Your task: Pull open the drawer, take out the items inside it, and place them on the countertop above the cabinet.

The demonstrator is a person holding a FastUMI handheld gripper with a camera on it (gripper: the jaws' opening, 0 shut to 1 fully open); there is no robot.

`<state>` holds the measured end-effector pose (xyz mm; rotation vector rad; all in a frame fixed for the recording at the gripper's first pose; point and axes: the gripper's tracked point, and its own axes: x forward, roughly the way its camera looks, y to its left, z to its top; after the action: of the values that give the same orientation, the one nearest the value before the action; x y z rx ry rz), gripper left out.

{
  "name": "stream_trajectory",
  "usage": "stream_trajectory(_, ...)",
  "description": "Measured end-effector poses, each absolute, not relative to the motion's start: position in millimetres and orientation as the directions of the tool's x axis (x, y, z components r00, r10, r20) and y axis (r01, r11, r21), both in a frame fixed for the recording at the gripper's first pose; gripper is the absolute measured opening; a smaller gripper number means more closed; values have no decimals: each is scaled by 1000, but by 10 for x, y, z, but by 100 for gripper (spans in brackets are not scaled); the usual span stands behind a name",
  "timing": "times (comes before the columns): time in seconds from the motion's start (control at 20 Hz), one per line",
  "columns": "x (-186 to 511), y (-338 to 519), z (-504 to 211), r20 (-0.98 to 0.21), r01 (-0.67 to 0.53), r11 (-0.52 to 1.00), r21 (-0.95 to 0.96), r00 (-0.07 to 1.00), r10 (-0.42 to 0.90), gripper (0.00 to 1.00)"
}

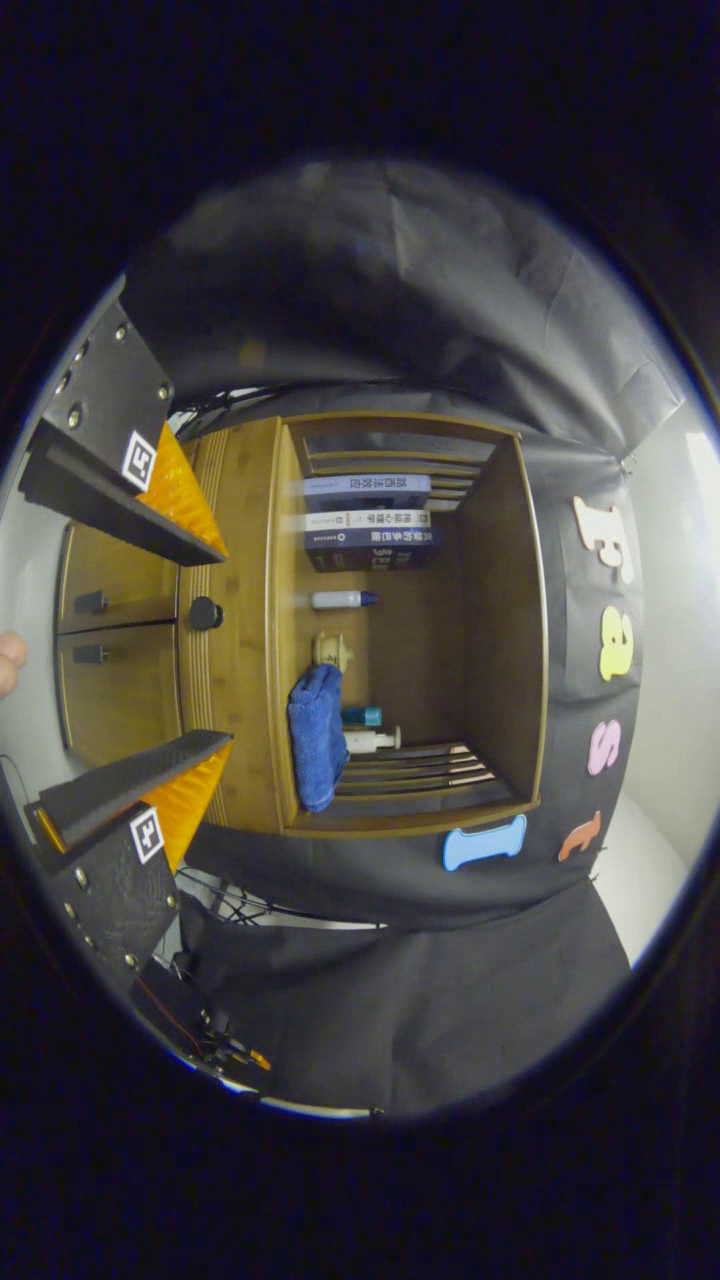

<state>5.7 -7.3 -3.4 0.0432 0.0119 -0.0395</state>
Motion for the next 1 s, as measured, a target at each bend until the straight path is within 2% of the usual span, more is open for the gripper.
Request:
stream_trajectory(0.65, 247, -228, -8, -16, 86, 994, 71, 996, -85, 99)
stream_trajectory(1.0, 697, -302, -260, -66, 109, 993, 49, 992, -105, 99)
